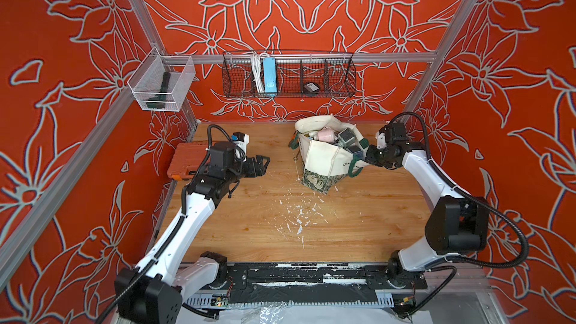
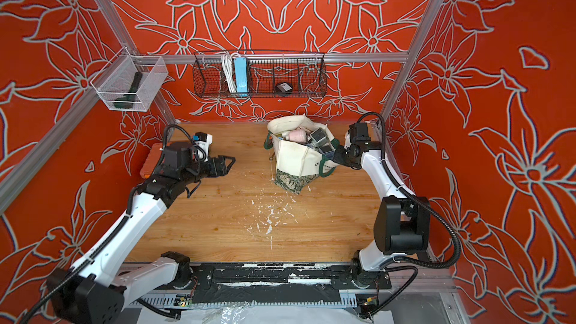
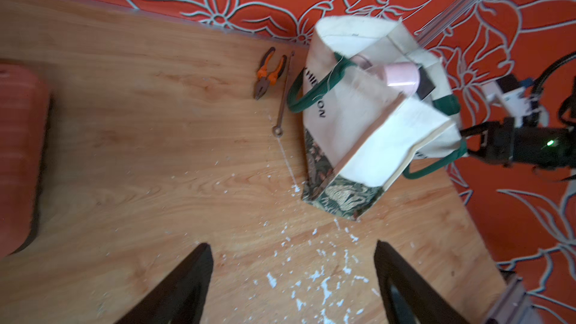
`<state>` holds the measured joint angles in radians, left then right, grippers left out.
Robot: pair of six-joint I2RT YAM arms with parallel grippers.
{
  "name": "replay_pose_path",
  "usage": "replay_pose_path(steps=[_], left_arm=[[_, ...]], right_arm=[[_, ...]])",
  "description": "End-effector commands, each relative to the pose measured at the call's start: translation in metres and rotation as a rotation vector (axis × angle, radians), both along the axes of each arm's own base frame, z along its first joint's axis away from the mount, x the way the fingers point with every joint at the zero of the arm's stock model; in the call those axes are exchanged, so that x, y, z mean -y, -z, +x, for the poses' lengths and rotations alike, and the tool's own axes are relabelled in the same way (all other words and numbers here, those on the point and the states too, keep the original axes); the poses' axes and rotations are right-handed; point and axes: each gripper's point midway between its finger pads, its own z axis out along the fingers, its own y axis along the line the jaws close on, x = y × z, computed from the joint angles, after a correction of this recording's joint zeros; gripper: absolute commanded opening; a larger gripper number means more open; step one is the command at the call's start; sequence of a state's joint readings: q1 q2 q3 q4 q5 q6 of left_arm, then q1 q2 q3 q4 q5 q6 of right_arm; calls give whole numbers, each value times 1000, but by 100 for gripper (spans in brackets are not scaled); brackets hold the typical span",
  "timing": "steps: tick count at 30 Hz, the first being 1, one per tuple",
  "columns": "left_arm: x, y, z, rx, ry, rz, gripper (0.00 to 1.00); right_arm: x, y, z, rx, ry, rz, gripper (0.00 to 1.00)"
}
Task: Take out the pencil sharpeners from the tote bags
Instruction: Move the canvas bag to the center of the board.
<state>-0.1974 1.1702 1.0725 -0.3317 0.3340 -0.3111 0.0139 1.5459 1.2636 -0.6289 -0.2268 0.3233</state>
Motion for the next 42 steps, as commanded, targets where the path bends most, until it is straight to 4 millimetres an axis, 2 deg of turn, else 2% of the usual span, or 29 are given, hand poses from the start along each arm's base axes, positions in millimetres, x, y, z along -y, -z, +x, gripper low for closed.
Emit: replay_pose_path(steps=[1, 6, 8, 11, 14, 17, 19, 22, 24, 27, 28, 33, 38, 40, 42], left_arm=[[32, -23, 33, -7, 79, -111, 82], [79, -13, 102, -80, 113, -57, 79], [98, 0, 128, -111, 120, -17, 80], [119, 16, 157, -154, 127, 18, 82], [131, 40, 179, -200, 114, 71, 80], [131, 62, 192, -247, 90, 134, 75], [129, 70, 194, -266, 80, 154, 71], [129, 78, 189, -276, 86, 166, 60], [126, 77, 186, -271, 79, 173, 43], [119, 71, 181, -257, 58, 190, 8], [115, 69, 179, -257, 50, 200, 0], [83, 54, 152, -248, 3, 255, 0], [17, 33, 100, -204, -79, 185, 0], [-14, 37, 72, -200, -129, 156, 0], [-40, 50, 47, -214, -171, 117, 0]], right_arm=[[-13, 0, -18, -26, -43, 59, 0], [-16, 4, -22, -32, -53, 75, 0], [-16, 4, -24, -34, -55, 71, 0], [-16, 5, -25, -40, -60, 72, 0], [-18, 9, -27, -49, -66, 80, 0], [-19, 8, -28, -50, -70, 81, 0], [-20, 9, -28, -53, -73, 83, 0], [-21, 11, -29, -56, -77, 86, 0], [-22, 12, -29, -60, -81, 88, 0], [-26, 13, -32, -68, -96, 84, 0], [-28, 12, -33, -68, -103, 80, 0], [-48, 6, -42, -65, -167, 72, 0], [-85, 4, -64, -64, -267, 135, 0], [-101, 4, -76, -64, -320, 131, 0], [-118, 4, -87, -65, -364, 141, 0]])
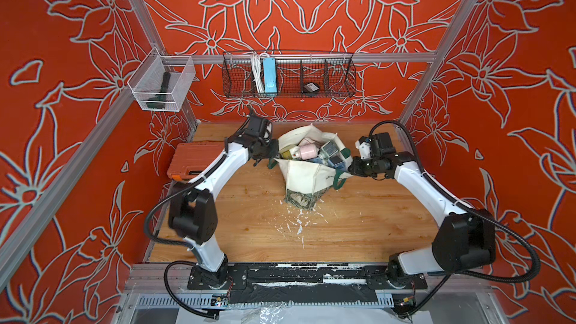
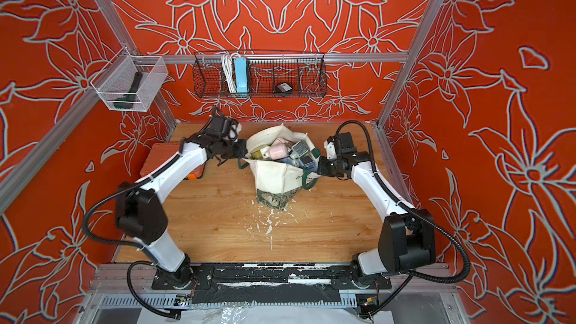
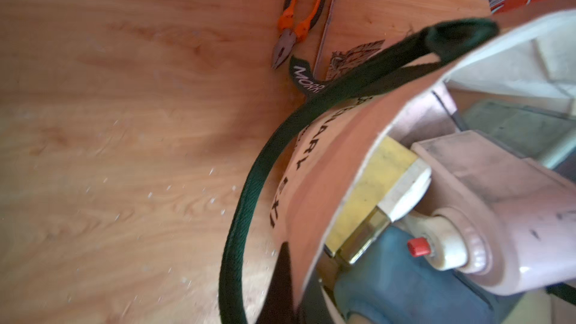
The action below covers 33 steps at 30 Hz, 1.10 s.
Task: Take out the pencil sharpeners from the tote bags
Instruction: Move the canvas bag to the center of the board.
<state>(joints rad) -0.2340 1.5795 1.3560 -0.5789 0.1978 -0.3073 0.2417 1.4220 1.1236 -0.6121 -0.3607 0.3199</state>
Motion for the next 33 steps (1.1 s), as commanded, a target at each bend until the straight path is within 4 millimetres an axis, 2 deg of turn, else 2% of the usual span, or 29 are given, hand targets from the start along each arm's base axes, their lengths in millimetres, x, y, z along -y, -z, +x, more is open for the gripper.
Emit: replay_pose_path(steps=[1, 4, 7, 10, 13, 18, 20, 22, 25, 28, 31, 33], left_arm=[[-55, -24, -19, 132, -126, -40, 0], [-82, -5, -48, 126, -183, -46, 0], [-104, -6, -62, 160, -257, -17, 0], [-115, -18, -66, 201, -304, -9, 0], [-131, -19, -65, 205, -360, 22, 0], [-154, -32, -56, 233, -435, 27, 0], [-160, -34, -50, 235, -452, 34, 0], [-158, -27, -44, 212, -435, 21, 0], [-147, -19, -40, 201, -380, -19, 0], [-145, -22, -40, 230, -366, -29, 0], [-140, -28, -40, 257, -345, -47, 0], [-136, -32, -40, 267, -324, -65, 0]], right_arm=[[-28, 2, -35, -53, -96, 35, 0], [-57, 1, -47, -51, -161, 58, 0], [-93, -1, -55, -46, -233, 92, 0], [-129, -4, -60, -43, -312, 98, 0], [-156, -8, -64, -29, -378, 94, 0], [-184, -9, -69, -17, -477, 50, 0], [-184, -11, -69, -15, -500, 18, 0], [-177, -17, -65, 22, -501, -30, 0], [-159, -33, -61, 100, -510, -121, 18], [-136, -53, -61, 191, -513, -212, 35], [-121, -78, -68, 295, -544, -246, 47], [-118, -98, -75, 383, -576, -223, 55]])
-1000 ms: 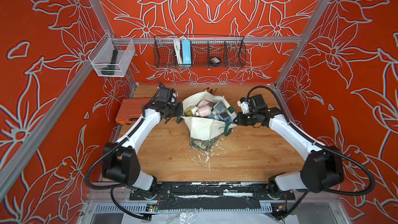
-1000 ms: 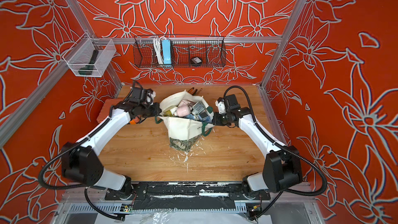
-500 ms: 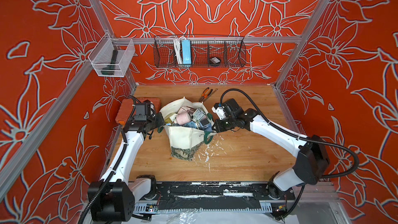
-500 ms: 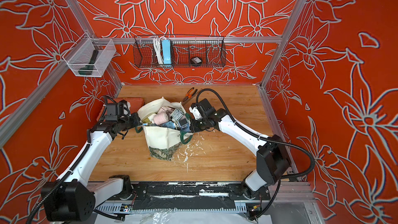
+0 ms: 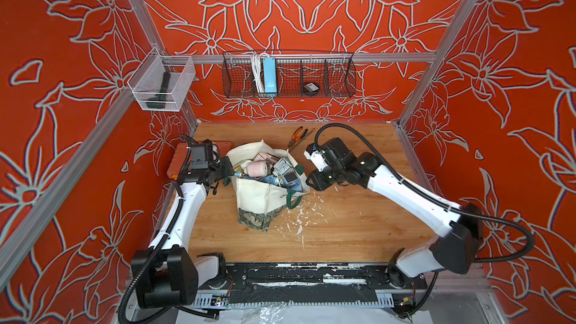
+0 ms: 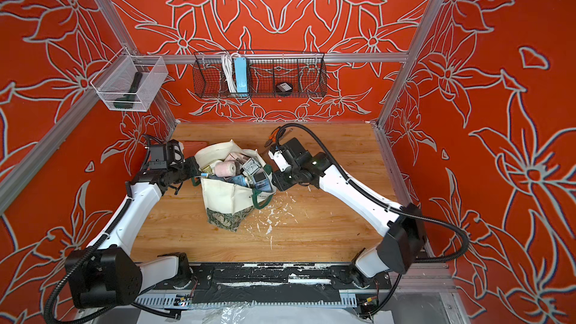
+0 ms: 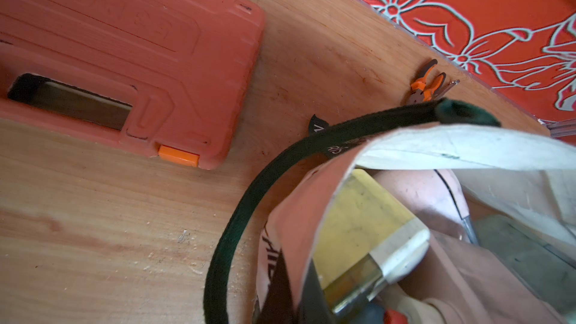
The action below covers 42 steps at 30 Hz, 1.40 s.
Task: Take out the pencil sharpeners from the tote bags
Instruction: Move the canvas bag to the center of the board, then pick up the pencil sharpener from the canvas bag.
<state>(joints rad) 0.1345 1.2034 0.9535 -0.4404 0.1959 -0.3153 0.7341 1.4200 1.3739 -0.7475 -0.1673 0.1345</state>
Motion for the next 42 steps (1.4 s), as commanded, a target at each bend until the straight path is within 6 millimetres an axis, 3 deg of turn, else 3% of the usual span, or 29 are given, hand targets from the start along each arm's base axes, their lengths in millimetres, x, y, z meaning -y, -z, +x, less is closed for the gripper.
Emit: replay_pose_path(steps=[1, 6, 11, 17, 22, 28, 35, 42], left_arm=[[12, -40, 17, 170, 62, -32, 0], [30, -76, 24, 257, 161, -87, 0], [39, -98, 34, 313, 218, -101, 0], [41, -72, 43, 250, 242, -118, 0], [41, -70, 42, 257, 245, -119, 0], [40, -66, 41, 247, 240, -107, 0], [40, -64, 38, 251, 239, -112, 0], [40, -64, 35, 259, 238, -111, 0]], right_arm=[[13, -35, -13, 163, -109, -2, 57], [-17, -72, -30, 292, -334, 150, 61], [-47, -84, -16, 378, -466, 167, 62], [-81, -76, 2, 383, -617, 85, 64], [-110, -63, -2, 392, -728, 19, 73], [-129, -39, 3, 380, -810, -140, 81], [-157, -26, 11, 363, -839, -200, 80], [-171, -6, 39, 373, -765, -269, 75]])
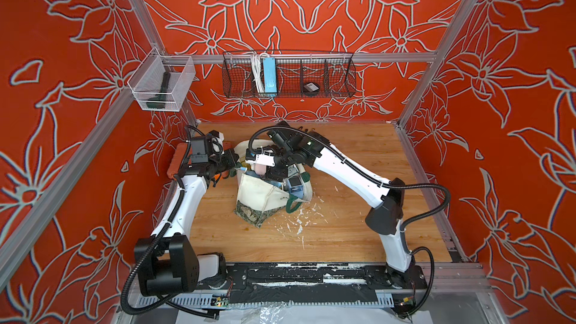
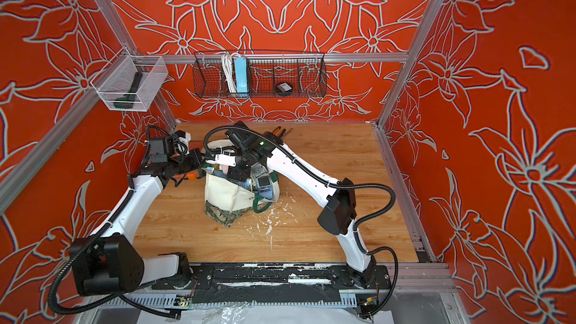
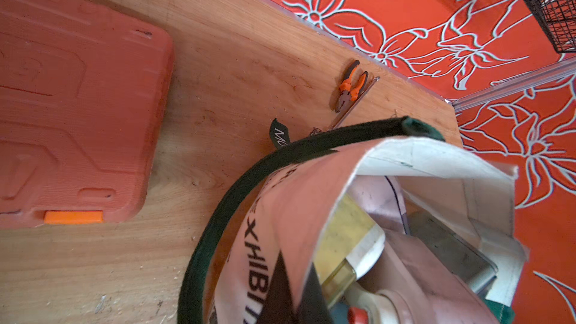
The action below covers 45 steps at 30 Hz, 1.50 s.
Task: Take out the pencil sharpeners from the tote bags
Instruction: Pick up the pencil sharpener from the canvas bag.
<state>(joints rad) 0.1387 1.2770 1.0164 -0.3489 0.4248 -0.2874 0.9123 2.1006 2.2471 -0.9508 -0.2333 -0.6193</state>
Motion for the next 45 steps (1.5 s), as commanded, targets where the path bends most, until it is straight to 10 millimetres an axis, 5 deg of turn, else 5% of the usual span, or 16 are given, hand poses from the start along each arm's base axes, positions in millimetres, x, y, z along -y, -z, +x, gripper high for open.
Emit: replay_pose_path(steps=[1, 6, 17, 23, 31, 38, 45], left_arm=[[8, -39, 7, 157, 46, 0, 0], [8, -37, 7, 151, 45, -3, 0], [5, -35, 3, 148, 39, -13, 0], [-1, -30, 2, 131, 13, -19, 0], [-3, -28, -3, 130, -6, -12, 0], [-4, -26, -4, 126, -12, -12, 0], [-5, -24, -5, 121, -19, -7, 0]], right_arm=[[2, 11, 6, 13, 40, -53, 74], [3, 35, 21, 34, 97, -121, 72], [-4, 41, 29, 45, 155, -124, 49], [2, 4, 20, 34, 205, -53, 27], [17, -61, 3, 6, 265, 105, 21], [29, -91, -8, -73, 323, 207, 17], [62, -127, 5, -119, 447, 346, 13]])
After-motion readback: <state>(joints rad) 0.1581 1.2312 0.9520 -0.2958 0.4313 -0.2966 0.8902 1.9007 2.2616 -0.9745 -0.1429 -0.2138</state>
